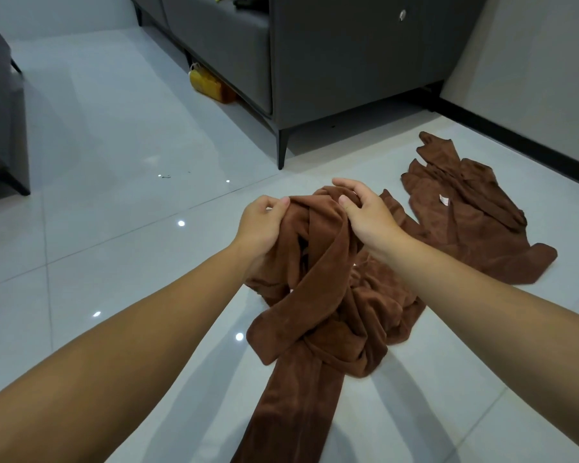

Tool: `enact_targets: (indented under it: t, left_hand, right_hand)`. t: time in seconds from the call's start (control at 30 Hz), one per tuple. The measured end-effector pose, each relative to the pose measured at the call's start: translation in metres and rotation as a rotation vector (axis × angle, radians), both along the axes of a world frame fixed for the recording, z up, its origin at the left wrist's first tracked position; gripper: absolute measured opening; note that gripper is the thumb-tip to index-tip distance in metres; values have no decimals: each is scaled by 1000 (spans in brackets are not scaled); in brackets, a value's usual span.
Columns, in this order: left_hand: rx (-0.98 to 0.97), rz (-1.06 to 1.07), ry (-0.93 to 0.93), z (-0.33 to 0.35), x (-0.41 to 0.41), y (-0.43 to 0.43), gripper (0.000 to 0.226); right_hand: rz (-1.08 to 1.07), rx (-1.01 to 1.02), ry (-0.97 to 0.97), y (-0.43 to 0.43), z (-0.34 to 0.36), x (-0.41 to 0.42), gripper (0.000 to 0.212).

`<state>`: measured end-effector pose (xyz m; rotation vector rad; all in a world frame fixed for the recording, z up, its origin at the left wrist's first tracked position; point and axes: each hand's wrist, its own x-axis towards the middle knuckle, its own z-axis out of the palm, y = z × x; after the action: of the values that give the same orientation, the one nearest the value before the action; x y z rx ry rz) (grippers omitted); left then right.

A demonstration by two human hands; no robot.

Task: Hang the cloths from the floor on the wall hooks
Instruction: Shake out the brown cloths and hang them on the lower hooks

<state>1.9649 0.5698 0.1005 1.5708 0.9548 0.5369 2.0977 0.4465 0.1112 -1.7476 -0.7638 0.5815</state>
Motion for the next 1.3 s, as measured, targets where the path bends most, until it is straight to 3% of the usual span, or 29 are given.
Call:
enact_targets:
  t: [0.1,0.27,0.5,0.57,0.67,0.73,0.77,0.9,0.97,1.17,1.3]
  left_hand:
    - [-23,56,-33,8,0,4,25]
    - [-172,49,-122,18,2,4,23]
    - [-206,6,-190,14,1,5,22]
    - [-32,0,-120,5,0,10,19]
    - [550,-19,201,-10,-4,16,18]
    - [738,34,338,-15,-6,18,25]
    - [674,32,351,-15,-7,17,30]
    - [6,-120,259,-5,-2,0,52]
    - [-161,-158,214,-4,1,-8,55]
    - [-309,-194,-65,-2,13,-12,40]
    - [-321,-199,-131,-2,16,-16,28]
  right_hand:
    - [93,-39,32,-2,3,0,36]
    - [327,-45,-244,-2,7,-11,46]
    - [352,-56,-309,6,-2,-16,40]
    - [332,-76,-310,8,-2,-16,35]
    - [277,-49,-262,11,0,-19,32]
    - [236,-41,-237,13,3,-21,32]
    - [212,-27,-224,13,4,-20,32]
    - [123,58,-114,17,5,-17,32]
    - [108,93,-58,17,5,-15,32]
    - [88,189,130,14,6,-11,31]
    - [93,179,164,11,2,-4,30]
